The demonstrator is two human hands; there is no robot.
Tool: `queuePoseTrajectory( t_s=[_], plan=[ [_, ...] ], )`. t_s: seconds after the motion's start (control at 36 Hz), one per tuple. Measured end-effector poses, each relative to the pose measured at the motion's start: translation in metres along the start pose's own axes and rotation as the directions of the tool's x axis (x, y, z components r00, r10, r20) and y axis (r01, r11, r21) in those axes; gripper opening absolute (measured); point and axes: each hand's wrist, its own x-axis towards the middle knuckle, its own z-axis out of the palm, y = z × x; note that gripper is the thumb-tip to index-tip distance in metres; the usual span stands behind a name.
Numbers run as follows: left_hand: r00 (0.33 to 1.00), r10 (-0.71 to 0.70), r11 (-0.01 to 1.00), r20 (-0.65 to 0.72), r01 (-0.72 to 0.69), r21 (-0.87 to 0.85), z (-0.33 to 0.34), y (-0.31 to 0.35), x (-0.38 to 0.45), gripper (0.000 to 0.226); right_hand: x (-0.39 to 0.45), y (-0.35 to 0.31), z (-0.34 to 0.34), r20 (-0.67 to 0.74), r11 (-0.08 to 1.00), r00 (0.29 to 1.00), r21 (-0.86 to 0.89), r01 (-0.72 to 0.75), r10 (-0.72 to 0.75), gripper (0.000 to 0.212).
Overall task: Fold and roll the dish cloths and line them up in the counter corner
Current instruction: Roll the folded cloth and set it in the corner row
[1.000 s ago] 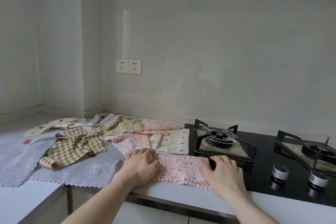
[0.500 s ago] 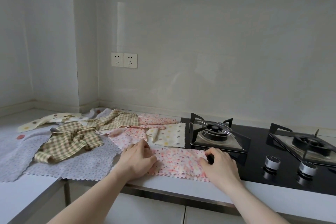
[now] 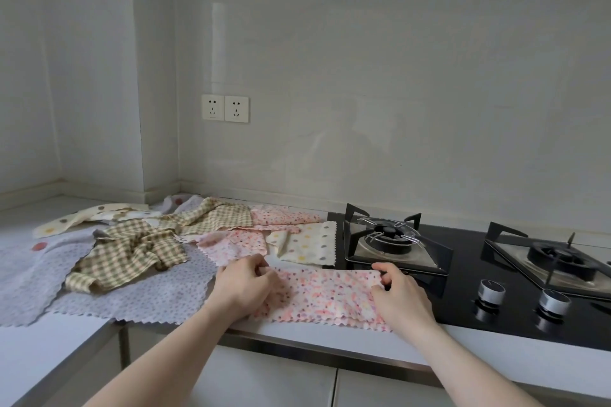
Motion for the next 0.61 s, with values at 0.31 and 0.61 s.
queuePoseTrajectory(
  t_s=[0.31,0.61],
  plan=[
    [0.998,0.010,0.988,0.060,0.000,-0.157,-0.001,-0.004,-0.002,0.019,0.001,-0.010,0.001,-0.024,0.993,1.000,-0.120,-0.021,0.019,0.023],
    [0.999,0.025,0.993,0.044,-0.020,-0.120,-0.001,-0.007,0.000,0.016,0.009,-0.010,-0.013,0.009,0.972,0.994,0.208,-0.108,0.109,0.016]
  ],
)
